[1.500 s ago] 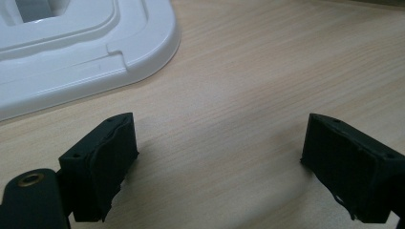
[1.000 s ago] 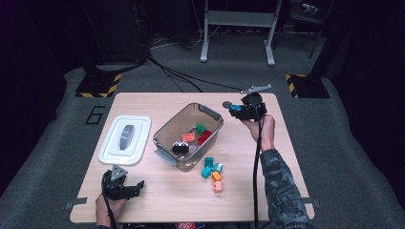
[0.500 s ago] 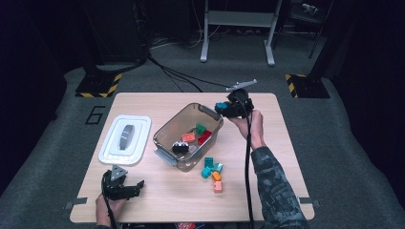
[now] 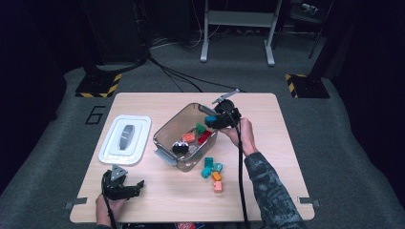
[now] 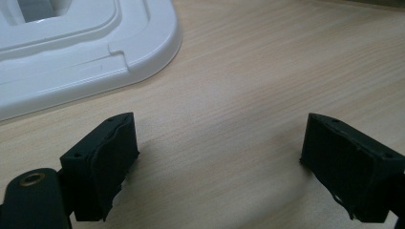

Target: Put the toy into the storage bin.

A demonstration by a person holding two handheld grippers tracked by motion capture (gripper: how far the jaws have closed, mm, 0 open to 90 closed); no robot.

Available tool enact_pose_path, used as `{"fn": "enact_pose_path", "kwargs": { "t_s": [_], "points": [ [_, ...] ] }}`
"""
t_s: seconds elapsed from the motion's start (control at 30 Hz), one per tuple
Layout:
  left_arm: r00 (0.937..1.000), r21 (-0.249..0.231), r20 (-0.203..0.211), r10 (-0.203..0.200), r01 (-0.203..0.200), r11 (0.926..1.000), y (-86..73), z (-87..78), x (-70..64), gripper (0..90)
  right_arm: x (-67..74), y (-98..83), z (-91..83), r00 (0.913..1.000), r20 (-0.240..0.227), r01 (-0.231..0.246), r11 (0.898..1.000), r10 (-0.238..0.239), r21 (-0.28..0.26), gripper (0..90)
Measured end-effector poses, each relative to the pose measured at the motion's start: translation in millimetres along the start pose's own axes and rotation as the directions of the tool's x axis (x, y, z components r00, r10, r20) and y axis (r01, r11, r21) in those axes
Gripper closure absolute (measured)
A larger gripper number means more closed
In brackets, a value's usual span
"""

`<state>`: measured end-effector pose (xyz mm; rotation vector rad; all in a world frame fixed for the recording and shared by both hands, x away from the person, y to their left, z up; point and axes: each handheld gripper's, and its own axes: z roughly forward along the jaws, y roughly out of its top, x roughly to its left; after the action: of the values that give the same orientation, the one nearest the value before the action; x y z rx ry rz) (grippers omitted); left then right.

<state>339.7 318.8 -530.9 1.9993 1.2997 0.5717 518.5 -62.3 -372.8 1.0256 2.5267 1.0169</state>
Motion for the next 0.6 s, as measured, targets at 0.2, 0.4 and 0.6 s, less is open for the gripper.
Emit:
{"fn": "enact_pose_path", "kwargs": {
  "t_s": [0.2,0.4,0.6],
  "points": [
    [1.0000,-0.004,-0.002,-0.002,0.002,1.0000,-0.1,0.3,-0.2,11.9,1.8,-6.5,10.5,1.0000,-0.003,0.003,0.999,-0.003,0.049,58.9],
    [1.0000,-0.003,-0.001,-0.002,0.002,1.0000,-0.1,0.3,-0.1,11.9,1.0,-7.2,8.3,0.9999,-0.007,0.012,0.998,-0.012,0.054,58.8],
    [1.0000,-0.003,-0.001,-0.001,0.001,1.0000,-0.1,0.3,-0.1,11.9,1.1,-9.5,7.3,0.9999,-0.014,-0.002,0.998,0.003,0.059,58.3]
  ]
}}
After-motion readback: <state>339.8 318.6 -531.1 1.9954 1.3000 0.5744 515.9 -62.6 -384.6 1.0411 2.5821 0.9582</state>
